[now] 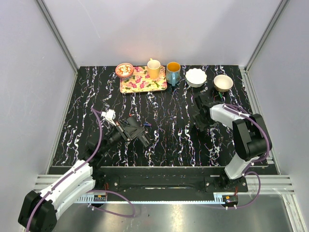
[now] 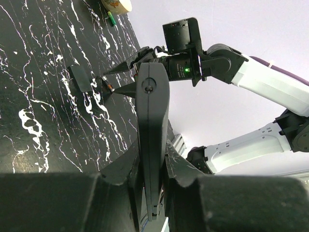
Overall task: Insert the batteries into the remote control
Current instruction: Move the battery to the center of the board, then pick up the battery from the center of the board.
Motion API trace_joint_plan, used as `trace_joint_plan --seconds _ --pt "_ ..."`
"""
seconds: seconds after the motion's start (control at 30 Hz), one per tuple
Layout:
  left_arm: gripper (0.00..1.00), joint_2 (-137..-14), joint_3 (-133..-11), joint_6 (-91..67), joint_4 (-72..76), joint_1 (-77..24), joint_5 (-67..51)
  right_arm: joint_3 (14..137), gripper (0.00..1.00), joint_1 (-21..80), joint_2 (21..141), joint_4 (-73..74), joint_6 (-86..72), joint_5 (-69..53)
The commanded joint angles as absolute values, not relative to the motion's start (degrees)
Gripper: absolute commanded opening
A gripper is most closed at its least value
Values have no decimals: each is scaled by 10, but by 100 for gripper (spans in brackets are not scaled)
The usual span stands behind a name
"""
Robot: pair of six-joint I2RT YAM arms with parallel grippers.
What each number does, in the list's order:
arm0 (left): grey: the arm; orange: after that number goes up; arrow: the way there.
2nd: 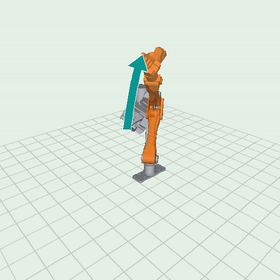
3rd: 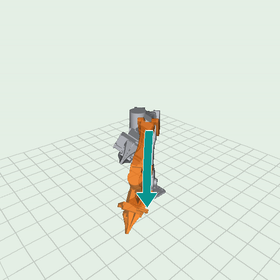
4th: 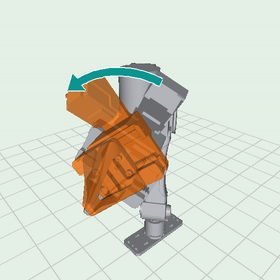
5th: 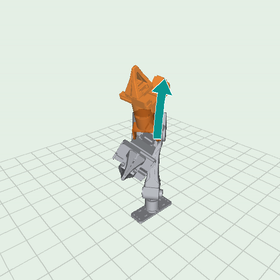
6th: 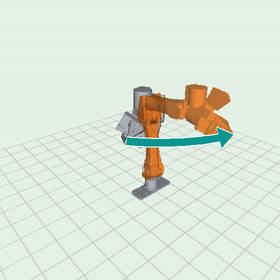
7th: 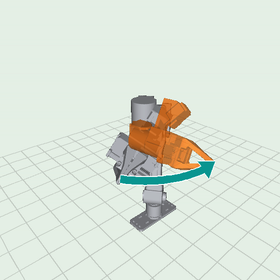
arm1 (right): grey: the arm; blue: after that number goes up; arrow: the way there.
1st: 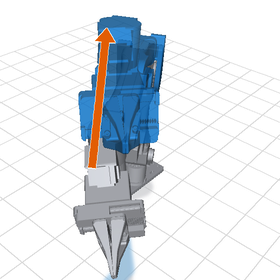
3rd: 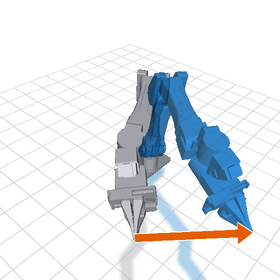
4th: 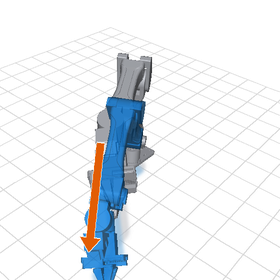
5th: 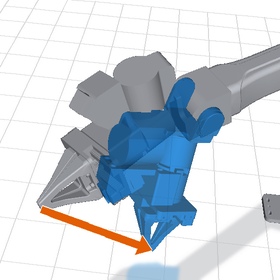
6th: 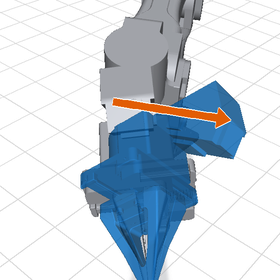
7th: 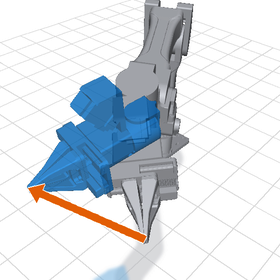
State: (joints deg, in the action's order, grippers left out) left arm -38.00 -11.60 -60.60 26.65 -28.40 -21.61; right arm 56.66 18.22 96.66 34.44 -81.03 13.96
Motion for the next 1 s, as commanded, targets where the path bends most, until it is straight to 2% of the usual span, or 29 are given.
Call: trace_joint_plan --seconds 0.0,0.13,0.37,0.53,0.6,0.67,0.73,0.83,0.97 --pt "0 -384 -119 -611 305 -282 -211 580 61 185 982 382 -795 161" --pt "0 -385 -115 -613 311 -282 -214 593 68 185 983 388 -789 147" --pt "0 -381 -113 -615 314 -282 -214 643 70 187 934 421 -707 155" --pt "0 -383 -114 -613 305 -284 -211 681 70 188 892 368 -412 131" --pt "0 -388 -112 -611 307 -284 -214 678 63 188 883 317 -260 58" --pt "0 -390 -109 -607 308 -286 -216 677 55 189 902 307 -189 33" --pt "0 -385 -101 -605 315 -285 -218 699 54 189 930 330 -117 15" --pt "0 -374 -92 -600 329 -287 -226 713 47 193 973 337 -87 12" --pt "0 -356 -96 -585 320 -287 -238 738 44 212 1018 346 -68 23"
